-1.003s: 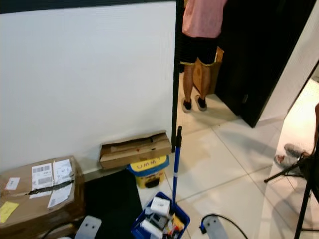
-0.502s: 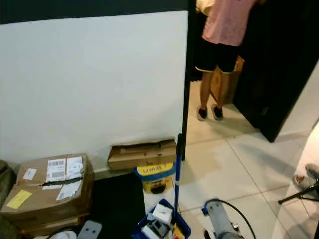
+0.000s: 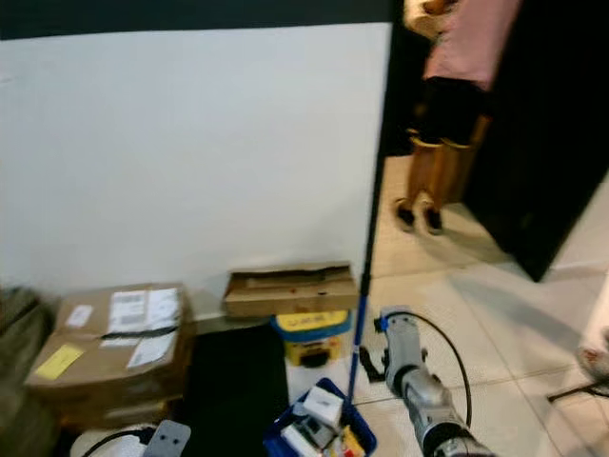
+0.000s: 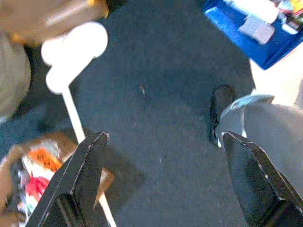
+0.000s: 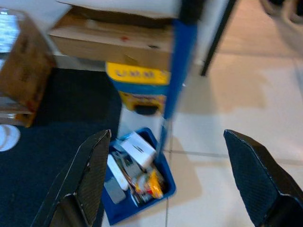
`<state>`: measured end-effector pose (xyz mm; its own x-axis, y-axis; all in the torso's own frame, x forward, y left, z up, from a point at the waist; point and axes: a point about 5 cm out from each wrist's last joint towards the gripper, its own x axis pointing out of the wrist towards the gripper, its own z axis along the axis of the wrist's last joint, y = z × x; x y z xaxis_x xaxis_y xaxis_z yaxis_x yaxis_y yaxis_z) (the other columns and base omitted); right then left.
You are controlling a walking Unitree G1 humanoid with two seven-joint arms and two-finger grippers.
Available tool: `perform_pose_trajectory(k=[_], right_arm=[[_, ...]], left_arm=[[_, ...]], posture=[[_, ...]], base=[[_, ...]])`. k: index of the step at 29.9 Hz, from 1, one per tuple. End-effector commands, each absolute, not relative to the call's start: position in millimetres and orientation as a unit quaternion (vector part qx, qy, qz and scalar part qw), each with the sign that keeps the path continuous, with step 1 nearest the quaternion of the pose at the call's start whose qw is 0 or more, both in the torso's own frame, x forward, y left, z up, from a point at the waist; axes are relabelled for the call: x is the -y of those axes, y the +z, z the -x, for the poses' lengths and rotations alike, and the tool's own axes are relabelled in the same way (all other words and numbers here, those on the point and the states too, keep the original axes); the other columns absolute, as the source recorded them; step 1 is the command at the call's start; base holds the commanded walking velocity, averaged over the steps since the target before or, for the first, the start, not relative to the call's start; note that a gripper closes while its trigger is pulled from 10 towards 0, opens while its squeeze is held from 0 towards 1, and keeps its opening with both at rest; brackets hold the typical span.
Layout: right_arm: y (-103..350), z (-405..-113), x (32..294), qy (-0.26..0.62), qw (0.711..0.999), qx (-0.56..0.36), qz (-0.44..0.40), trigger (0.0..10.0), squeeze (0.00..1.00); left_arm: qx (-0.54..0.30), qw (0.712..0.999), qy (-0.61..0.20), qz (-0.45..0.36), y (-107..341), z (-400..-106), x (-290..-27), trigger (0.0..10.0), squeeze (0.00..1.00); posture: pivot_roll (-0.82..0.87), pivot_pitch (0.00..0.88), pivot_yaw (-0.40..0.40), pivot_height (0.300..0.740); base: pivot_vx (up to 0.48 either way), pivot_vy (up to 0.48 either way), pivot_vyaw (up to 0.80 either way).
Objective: Sweep floor
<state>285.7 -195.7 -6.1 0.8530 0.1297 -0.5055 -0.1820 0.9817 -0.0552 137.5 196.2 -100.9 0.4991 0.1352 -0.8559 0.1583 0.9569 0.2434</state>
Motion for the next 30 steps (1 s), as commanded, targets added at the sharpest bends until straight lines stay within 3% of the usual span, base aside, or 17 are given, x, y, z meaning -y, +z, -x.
perform_pose_trajectory(k=[1, 7, 13, 17, 22, 30], right_arm=[[-4.5, -286.4, 198.1, 0.076, 0.964, -0.251, 0.044, 10.0, 0.00], [-2.6, -287.1, 202.2, 0.067, 0.966, -0.244, 0.044, 10.0, 0.00], [-3.3, -286.9, 208.2, 0.038, 0.965, -0.254, 0.058, 10.0, 0.00], [-13.1, -278.2, 212.7, 0.024, 0.953, -0.293, 0.068, 10.0, 0.00], [-48.2, -239.4, 211.0, 0.049, 0.900, -0.428, 0.071, 10.0, 0.00], [-49.8, -234.9, 215.8, 0.029, 0.906, -0.415, 0.074, 10.0, 0.00]], left_arm=[[-0.503, 0.850, -0.010, -0.156, -100.7, -137.3, -199.2, 10.0, 0.00], [-0.500, 0.852, -0.015, -0.155, -99.7, -140.2, -199.3, 10.0, 0.00], [-0.496, 0.855, -0.021, -0.150, -98.3, -145.5, -196.7, 10.0, 0.00], [-0.497, 0.855, -0.021, -0.148, -98.6, -145.3, -195.3, 10.0, 0.00], [-0.500, 0.853, -0.016, -0.146, -99.5, -143.2, -194.8, 10.0, 0.00], [-0.503, 0.852, -0.014, -0.143, -100.1, -141.0, -195.6, 10.0, 0.00]], posture=[[-0.04, 0.000, -0.022, 0.740], [-0.05, 0.000, -0.017, 0.740], [-0.06, 0.000, -0.014, 0.740], [-0.06, 0.000, -0.015, 0.740], [-0.06, 0.000, -0.019, 0.740], [-0.06, 0.000, -0.021, 0.740]], base=[[0.000, 0.000, 0.74], [0.000, 0.000, 0.73], [0.000, -0.480, 0.00], [0.000, -0.480, 0.00], [0.000, 0.000, 0.00], [0.000, -0.030, 0.00]])
